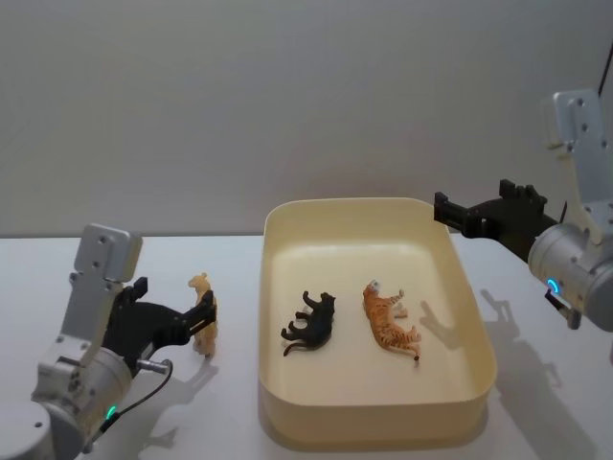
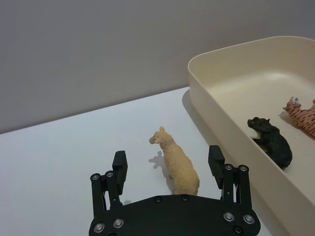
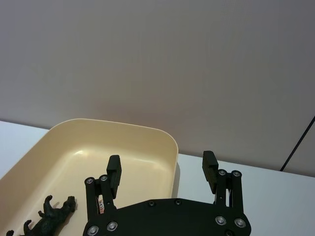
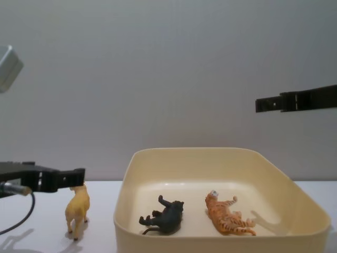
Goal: Pick up the toy alternately with two hands and place it into the central storage box.
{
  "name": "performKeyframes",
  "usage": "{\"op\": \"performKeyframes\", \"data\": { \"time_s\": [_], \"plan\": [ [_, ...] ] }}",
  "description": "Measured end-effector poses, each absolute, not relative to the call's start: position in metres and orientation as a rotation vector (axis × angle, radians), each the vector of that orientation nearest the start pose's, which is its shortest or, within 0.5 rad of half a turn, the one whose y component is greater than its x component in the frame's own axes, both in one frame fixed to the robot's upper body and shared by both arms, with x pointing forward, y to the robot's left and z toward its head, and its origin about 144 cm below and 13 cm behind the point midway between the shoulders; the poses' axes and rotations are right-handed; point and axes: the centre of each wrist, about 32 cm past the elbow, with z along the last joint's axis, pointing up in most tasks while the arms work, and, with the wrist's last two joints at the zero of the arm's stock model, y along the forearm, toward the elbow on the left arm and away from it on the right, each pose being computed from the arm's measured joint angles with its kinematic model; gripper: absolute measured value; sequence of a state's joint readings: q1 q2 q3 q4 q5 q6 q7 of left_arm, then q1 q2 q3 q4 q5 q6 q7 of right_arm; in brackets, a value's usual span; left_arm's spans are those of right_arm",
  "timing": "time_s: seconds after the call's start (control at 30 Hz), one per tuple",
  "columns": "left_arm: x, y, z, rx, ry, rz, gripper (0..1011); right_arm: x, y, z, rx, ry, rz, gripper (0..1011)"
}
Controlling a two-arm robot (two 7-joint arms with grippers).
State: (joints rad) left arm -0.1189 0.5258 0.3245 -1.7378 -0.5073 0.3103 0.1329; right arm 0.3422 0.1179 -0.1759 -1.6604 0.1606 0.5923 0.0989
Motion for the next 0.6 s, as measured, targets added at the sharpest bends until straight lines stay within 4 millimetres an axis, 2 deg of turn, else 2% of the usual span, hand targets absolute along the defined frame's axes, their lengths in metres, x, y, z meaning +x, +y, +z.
{"op": "performKeyframes", "data": {
  "time_s": [0.4,0.6],
  "plan": [
    [0.480,0.275,1.213,0.263,0.163,1.297,1001,0.528,-0.202,1.285,-0.164,0.119,-1.280,1001],
    [0.493,0.277,1.216,0.298,0.157,1.248,1001,0.528,-0.203,1.285,-0.164,0.118,-1.281,1001]
  ]
}}
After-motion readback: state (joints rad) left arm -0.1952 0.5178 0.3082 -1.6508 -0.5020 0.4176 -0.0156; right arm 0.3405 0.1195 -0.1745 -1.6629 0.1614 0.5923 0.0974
